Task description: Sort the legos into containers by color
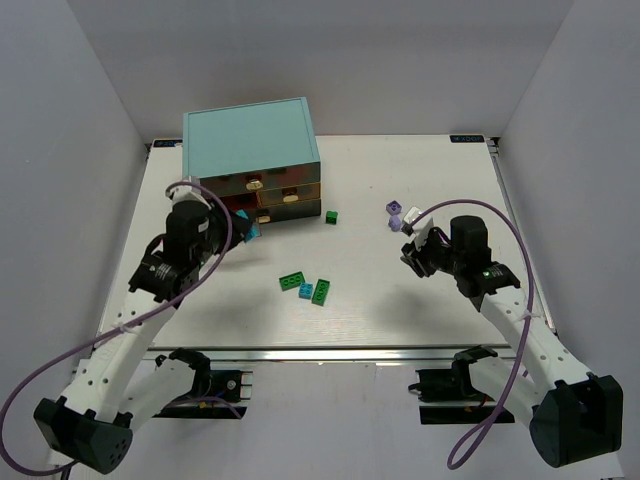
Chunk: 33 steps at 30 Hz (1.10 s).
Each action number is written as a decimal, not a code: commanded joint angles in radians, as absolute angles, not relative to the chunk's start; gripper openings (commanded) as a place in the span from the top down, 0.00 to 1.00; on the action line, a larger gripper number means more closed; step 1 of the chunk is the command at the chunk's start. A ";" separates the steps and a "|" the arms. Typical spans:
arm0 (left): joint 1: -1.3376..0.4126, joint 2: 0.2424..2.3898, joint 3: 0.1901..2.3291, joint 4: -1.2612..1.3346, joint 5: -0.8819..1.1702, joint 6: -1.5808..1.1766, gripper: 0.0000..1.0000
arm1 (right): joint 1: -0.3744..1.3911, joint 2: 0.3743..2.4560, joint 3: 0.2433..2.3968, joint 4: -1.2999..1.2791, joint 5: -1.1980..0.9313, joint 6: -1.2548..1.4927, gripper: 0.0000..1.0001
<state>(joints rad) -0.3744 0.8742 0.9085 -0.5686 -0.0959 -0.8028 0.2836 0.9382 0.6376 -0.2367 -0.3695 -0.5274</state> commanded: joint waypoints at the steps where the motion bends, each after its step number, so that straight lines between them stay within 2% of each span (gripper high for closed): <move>1: -0.367 0.940 0.989 -0.497 -0.248 -0.776 1.00 | 0.284 0.940 0.666 -0.222 -0.373 -0.529 0.57; 7: -0.367 1.132 1.106 -0.462 -0.426 -0.779 1.00 | 0.282 0.939 0.666 -0.224 -0.376 -0.529 0.57; 9: -0.357 1.167 1.120 -0.442 -0.462 -0.781 0.96 | 0.287 0.937 0.664 -0.222 -0.379 -0.529 0.57; 12: -0.357 1.213 1.134 -0.413 -0.511 -0.782 0.80 | 0.284 0.937 0.667 -0.225 -0.382 -0.531 0.57; 16: -0.348 1.255 1.147 -0.400 -0.560 -0.782 0.64 | 0.287 0.939 0.667 -0.227 -0.383 -0.532 0.57; 17: -0.348 1.259 1.150 -0.399 -0.569 -0.779 0.53 | 0.287 0.937 0.667 -0.227 -0.385 -0.532 0.57; 19: -0.339 1.270 1.152 -0.391 -0.578 -0.781 0.42 | 0.287 0.942 0.667 -0.230 -0.391 -0.534 0.56; 20: -0.339 1.275 1.149 -0.388 -0.584 -0.775 0.33 | 0.288 0.942 0.667 -0.232 -0.390 -0.535 0.56; 24: -0.328 1.293 1.152 -0.376 -0.588 -0.769 0.18 | 0.287 0.946 0.669 -0.247 -0.422 -0.554 0.52; 29: -0.319 1.237 1.135 -0.376 -0.551 -0.756 0.19 | 0.287 0.957 0.669 -0.302 -0.532 -0.630 0.46; 31: -0.319 1.183 1.080 -0.344 -0.476 -0.691 0.32 | 0.293 0.945 0.650 -0.324 -0.598 -0.713 0.45; 33: -0.319 1.073 1.013 -0.237 -0.317 -0.605 0.53 | 0.302 0.931 0.632 -0.344 -0.702 -0.779 0.42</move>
<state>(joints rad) -0.3206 1.2274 1.0657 -0.3466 -0.4881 -0.7227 0.2878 0.9539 0.6373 -0.3042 -0.5335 -0.6510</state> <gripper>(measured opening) 0.520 0.571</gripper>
